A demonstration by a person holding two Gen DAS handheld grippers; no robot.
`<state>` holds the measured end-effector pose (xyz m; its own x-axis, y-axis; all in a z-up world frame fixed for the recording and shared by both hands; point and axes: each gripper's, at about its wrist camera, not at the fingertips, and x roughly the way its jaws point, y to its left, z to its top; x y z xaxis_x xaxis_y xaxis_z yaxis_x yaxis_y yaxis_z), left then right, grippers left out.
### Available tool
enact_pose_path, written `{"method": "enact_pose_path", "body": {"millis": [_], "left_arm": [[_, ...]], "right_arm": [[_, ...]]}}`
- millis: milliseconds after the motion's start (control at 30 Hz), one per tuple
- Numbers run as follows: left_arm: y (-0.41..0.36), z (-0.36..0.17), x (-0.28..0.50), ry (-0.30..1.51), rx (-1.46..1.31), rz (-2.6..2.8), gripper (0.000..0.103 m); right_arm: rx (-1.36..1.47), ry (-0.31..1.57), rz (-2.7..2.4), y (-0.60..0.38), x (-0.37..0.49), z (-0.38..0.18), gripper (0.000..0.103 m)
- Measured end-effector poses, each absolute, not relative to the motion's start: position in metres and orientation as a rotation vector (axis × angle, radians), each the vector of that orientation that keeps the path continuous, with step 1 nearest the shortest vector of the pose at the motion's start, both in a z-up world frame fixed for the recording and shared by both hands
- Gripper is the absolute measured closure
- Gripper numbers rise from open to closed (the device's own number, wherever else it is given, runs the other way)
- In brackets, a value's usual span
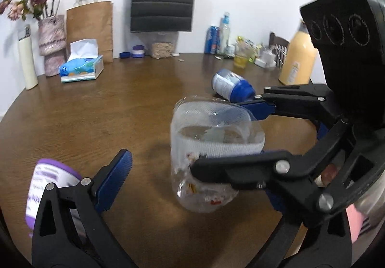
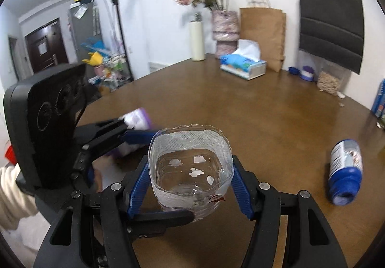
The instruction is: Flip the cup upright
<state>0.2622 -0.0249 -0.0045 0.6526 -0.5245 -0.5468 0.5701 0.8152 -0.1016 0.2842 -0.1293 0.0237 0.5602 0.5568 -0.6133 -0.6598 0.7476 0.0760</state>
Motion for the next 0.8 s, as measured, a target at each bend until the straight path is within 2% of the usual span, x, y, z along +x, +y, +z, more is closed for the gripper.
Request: {"method": "enact_pose_path", "body": {"millis": [167, 567, 633, 800], "left_arm": [[-0.021, -0.01, 0.25, 0.609, 0.153, -0.64, 0.004], [-0.005, -0.019, 0.211, 0.56, 0.119, -0.533, 0.002], [0.001, -0.021, 0.211, 0.565, 0.095, -0.517, 0.002], [0.012, -0.018, 0.204, 0.532, 0.043, -0.45, 0.0]], "right_arm": [[-0.187, 0.659, 0.71, -0.119, 0.266, 0.015, 0.033], [-0.213, 0.658, 0.719, -0.1, 0.234, 0.007, 0.031], [-0.222, 0.652, 0.697, -0.1, 0.231, 0.006, 0.024], [-0.184, 0.632, 0.704, -0.109, 0.224, 0.015, 0.017]]}}
